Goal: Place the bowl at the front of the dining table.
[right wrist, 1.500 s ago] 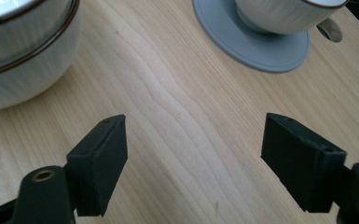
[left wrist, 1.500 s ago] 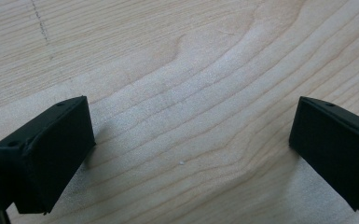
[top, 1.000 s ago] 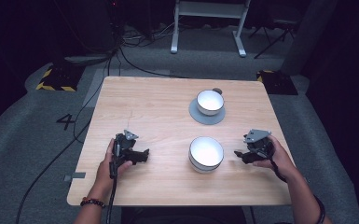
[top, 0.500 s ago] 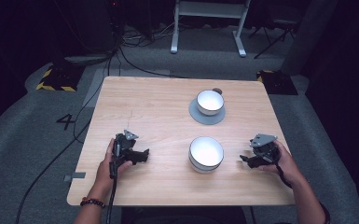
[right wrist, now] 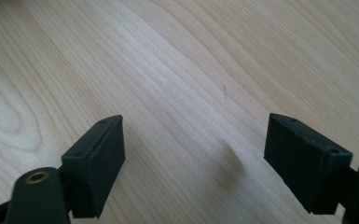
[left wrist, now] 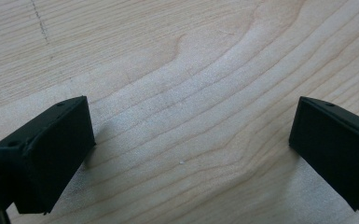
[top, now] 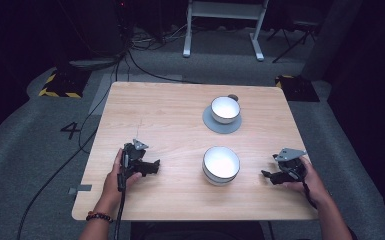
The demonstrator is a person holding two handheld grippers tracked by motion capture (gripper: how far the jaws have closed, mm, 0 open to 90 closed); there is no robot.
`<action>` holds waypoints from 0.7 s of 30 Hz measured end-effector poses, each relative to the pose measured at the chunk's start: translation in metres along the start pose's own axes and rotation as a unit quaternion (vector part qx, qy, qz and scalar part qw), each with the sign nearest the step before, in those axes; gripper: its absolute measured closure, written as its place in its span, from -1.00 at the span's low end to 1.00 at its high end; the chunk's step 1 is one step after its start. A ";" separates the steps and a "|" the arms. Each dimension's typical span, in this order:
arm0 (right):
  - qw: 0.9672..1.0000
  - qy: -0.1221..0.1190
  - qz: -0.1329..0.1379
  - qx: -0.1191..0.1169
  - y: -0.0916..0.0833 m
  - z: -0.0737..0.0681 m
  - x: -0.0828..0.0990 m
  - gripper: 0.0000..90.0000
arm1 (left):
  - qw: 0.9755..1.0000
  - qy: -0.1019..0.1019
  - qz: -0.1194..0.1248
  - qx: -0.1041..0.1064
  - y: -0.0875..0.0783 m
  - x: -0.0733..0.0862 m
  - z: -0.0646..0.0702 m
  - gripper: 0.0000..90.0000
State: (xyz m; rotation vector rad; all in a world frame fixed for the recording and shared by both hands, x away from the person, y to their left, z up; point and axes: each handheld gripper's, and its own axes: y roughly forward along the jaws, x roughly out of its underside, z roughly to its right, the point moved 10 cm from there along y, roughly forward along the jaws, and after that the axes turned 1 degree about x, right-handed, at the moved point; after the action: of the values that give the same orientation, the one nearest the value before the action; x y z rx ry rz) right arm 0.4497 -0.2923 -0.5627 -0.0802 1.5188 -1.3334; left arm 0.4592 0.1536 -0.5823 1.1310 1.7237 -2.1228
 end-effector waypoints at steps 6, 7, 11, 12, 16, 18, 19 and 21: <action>1.000 0.015 0.015 -0.008 -0.003 0.003 0.008 -0.56 | 1.000 0.000 0.000 0.000 0.000 0.000 0.000 -1.00; 1.000 0.014 0.016 -0.008 -0.003 0.004 0.010 -0.57 | 1.000 0.000 0.000 0.000 0.000 0.000 0.000 -1.00; 0.999 0.036 0.029 -0.016 -0.004 0.006 0.015 -0.59 | 1.000 0.000 0.000 0.000 0.000 0.000 0.000 -1.00; 0.999 0.036 0.032 -0.017 -0.004 0.007 0.015 -0.59 | 1.000 0.000 0.000 0.001 0.000 0.000 0.000 -1.00; 0.997 0.061 0.046 -0.022 -0.004 0.008 0.019 -0.61 | 1.000 0.000 0.000 0.001 0.000 0.000 0.000 -1.00; 0.996 0.070 0.051 -0.027 -0.004 0.008 0.021 -0.63 | 1.000 0.000 0.000 0.001 0.000 0.000 0.000 -1.00; 0.995 0.076 0.054 -0.027 -0.004 0.009 0.022 -0.63 | 1.000 0.000 0.000 0.001 0.000 0.000 0.000 -1.00; 0.995 0.082 0.057 -0.031 -0.005 0.009 0.023 -0.63 | 1.000 0.000 -0.001 0.001 0.000 0.000 0.000 -1.00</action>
State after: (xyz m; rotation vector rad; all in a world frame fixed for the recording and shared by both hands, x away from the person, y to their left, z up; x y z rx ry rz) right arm 0.4435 -0.3151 -0.5723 0.0772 1.6773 -1.2246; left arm 0.4592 0.1533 -0.5823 1.1311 1.7223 -2.1268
